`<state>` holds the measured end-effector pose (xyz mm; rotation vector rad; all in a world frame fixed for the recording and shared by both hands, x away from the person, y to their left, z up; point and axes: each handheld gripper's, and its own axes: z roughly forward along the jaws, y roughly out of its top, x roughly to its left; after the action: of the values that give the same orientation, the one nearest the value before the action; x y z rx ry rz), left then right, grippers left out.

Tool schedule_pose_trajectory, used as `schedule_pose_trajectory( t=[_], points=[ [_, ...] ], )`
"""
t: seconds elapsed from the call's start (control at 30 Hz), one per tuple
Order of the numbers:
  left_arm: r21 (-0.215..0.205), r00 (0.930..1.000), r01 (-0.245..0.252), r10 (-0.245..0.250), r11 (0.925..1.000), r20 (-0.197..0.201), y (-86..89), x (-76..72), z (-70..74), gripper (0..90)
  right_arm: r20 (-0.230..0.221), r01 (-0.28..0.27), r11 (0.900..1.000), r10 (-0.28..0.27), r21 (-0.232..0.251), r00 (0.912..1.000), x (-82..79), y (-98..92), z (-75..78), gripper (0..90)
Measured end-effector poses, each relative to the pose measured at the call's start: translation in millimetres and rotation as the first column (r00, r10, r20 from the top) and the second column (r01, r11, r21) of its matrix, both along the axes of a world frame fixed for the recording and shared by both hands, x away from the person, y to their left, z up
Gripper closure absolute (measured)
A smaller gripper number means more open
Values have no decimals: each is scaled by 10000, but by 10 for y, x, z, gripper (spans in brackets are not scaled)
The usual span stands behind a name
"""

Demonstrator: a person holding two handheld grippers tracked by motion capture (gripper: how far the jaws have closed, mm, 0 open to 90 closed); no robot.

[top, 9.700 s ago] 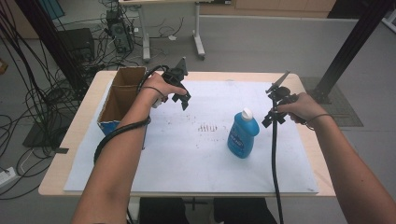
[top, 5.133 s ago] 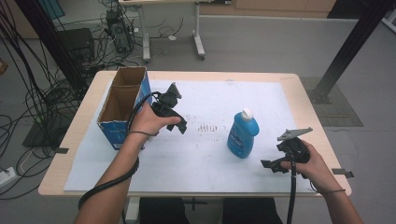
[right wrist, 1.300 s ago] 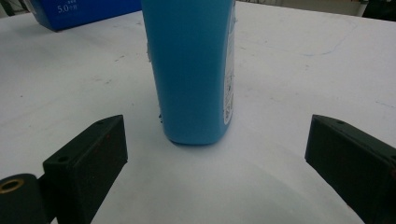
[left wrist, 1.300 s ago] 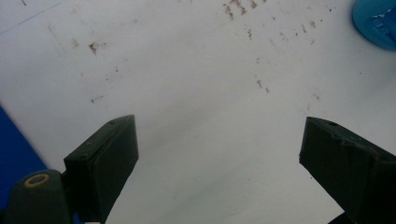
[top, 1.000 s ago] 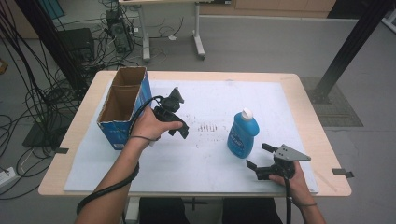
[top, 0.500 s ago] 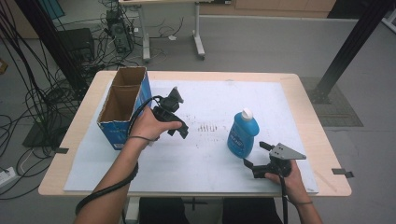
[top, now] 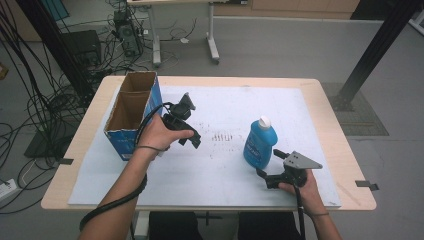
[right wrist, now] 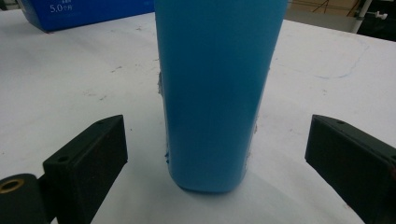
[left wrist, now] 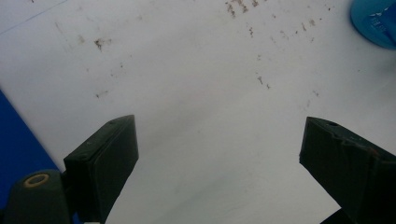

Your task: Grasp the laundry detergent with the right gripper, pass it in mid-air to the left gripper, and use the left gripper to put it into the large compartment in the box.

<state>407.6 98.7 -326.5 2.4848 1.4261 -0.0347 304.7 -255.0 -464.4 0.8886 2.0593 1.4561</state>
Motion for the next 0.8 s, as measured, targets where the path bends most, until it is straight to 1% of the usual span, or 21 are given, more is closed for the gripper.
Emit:
schedule_pose_trajectory(
  t=[0.07,0.37,0.8],
  points=[
    [-12,10000,-37,37,10000,9,2,-2,2,120,16,-3,10000,3,-45,10000,6,16,0,52],
    [-22,10000,-12,12,10000,26,14,-3,20,120,118,79,9999,-80,77,9999,50,82,-2,52],
    [-43,10000,36,-36,10000,-13,13,-9,22,119,204,72,10000,-74,66,9998,116,173,-2,52]
  ],
)
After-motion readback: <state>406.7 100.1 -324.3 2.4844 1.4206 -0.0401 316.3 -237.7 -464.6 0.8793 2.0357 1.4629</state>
